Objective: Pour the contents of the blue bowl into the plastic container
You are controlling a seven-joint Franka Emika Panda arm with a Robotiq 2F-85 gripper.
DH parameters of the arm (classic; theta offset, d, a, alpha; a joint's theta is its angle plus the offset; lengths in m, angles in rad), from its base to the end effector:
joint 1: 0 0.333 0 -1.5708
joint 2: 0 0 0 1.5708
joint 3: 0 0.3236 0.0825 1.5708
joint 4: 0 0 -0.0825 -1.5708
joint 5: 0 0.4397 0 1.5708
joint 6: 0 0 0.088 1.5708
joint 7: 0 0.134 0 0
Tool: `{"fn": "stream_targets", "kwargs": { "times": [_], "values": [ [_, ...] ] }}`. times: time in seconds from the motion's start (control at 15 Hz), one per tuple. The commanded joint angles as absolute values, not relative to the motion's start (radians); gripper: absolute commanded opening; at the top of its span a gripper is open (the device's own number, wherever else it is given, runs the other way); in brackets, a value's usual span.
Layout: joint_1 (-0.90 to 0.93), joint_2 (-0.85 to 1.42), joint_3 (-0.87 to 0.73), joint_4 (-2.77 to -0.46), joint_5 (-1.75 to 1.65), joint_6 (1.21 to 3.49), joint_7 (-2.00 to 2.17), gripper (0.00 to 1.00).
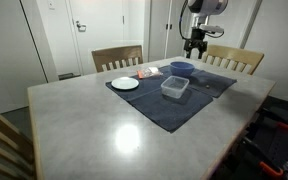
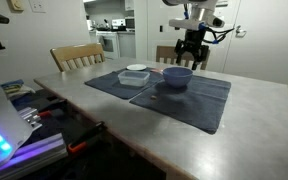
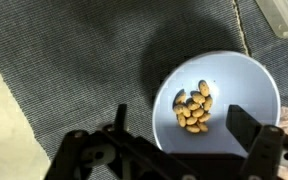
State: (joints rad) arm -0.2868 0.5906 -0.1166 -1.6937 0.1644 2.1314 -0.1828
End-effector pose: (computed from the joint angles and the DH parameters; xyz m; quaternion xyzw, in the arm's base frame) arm 0.6522 -0.2618 0.1871 -0.9853 0.1507 0.0606 0.0529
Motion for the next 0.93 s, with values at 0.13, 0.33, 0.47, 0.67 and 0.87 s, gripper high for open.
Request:
{"fn": "stream_targets", "kwargs": {
  "times": [0.13,0.33,0.47,0.67,0.87],
  "values": [
    [-0.251,0.613,-0.129,-1.75,0.149,2.272,-0.068,1.0],
    [-0.258,0.609,-0.133,-1.787,0.159,2.317,-0.029,1.0],
    [-0.262,0.613,-0.136,-1.798,0.162,2.333,-0.014,1.0],
    [-0.27,0.622,-0.132,-1.803,0.172,2.346,-0.01,1.0],
    [-0.274,0.631,-0.129,-1.805,0.179,2.348,-0.009,1.0]
  ]
}}
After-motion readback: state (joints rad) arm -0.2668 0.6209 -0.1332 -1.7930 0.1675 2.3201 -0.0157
